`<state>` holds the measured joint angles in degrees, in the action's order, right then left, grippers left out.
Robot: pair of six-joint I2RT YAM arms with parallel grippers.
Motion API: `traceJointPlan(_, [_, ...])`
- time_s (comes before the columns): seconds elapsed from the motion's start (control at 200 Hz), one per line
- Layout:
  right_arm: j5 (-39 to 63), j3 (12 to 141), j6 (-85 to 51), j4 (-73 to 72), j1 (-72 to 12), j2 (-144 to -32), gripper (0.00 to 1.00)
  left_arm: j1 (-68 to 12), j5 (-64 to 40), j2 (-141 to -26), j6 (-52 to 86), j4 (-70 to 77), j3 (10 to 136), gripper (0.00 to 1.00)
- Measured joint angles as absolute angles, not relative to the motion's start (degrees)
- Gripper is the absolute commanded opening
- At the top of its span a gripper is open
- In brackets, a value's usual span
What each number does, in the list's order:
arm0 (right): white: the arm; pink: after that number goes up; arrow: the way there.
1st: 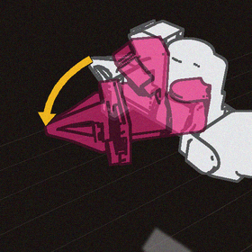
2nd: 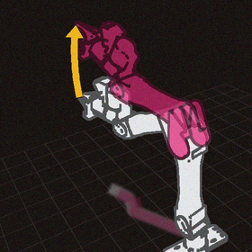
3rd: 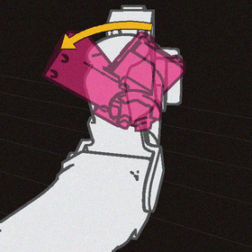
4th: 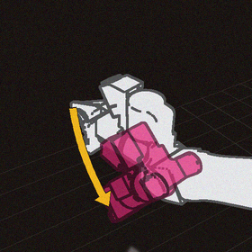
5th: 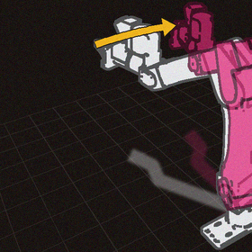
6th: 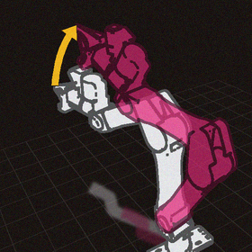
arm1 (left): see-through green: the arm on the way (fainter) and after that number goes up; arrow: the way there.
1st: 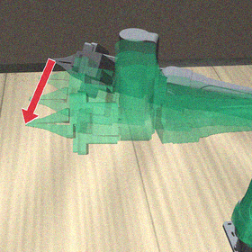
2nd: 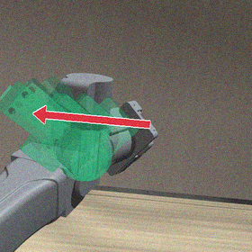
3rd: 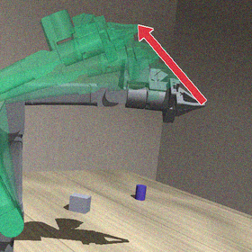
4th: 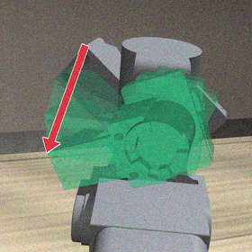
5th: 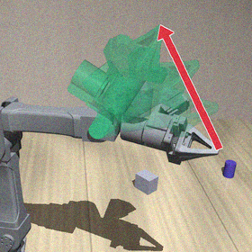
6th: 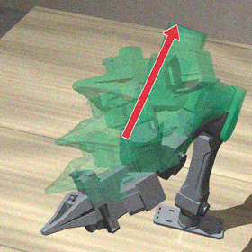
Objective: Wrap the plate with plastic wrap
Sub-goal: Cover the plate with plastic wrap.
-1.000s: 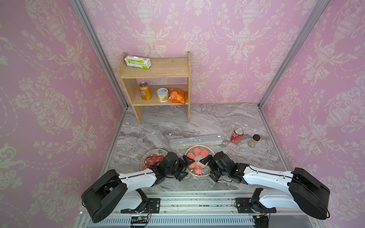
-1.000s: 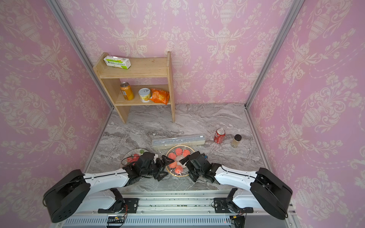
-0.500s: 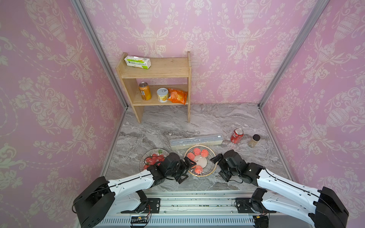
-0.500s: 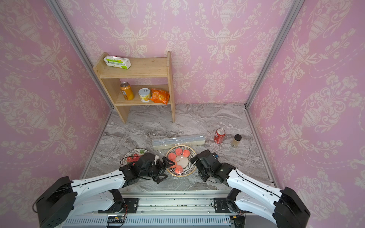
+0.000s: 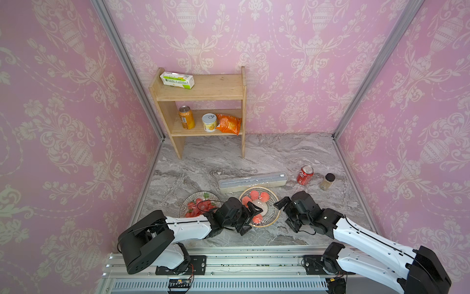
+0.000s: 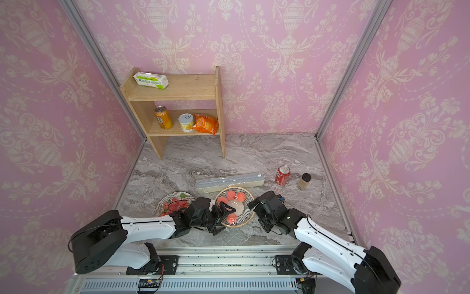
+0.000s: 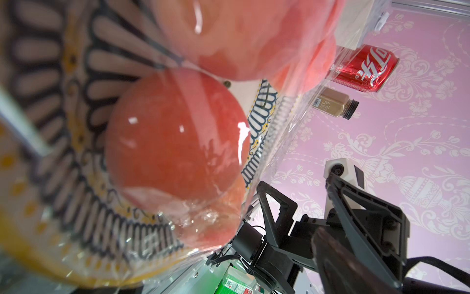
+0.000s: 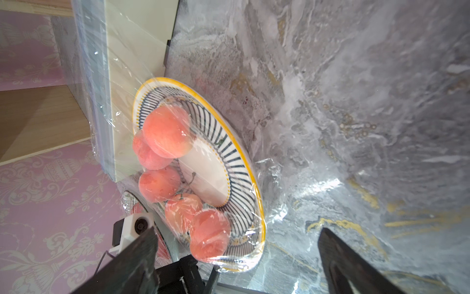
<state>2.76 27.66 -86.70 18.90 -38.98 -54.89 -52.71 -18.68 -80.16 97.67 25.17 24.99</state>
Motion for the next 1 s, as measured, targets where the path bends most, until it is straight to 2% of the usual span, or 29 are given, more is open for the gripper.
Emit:
traceJointPlan(0.34, [4.6,27.9,-85.0,15.7,-38.6,-56.6,1.00,-52.4,-16.9,-87.3,100.6,35.5,24.5,0.99])
traceJointPlan(0.565, [6.9,28.5,-81.5,10.6,-38.0,-63.0,1.00,-52.1,-15.7,-88.1,101.3,38.6,23.8,0.99])
traceJointPlan(0.771, [8.6,29.4,-78.0,6.0,-35.3,-68.5,1.00,-50.6,-14.3,-80.9,101.5,31.9,22.2,0.99])
traceJointPlan(1.001, [10.7,31.0,-76.1,0.9,-34.9,-73.7,1.00,-47.3,-14.1,-69.5,98.0,16.8,22.9,0.99])
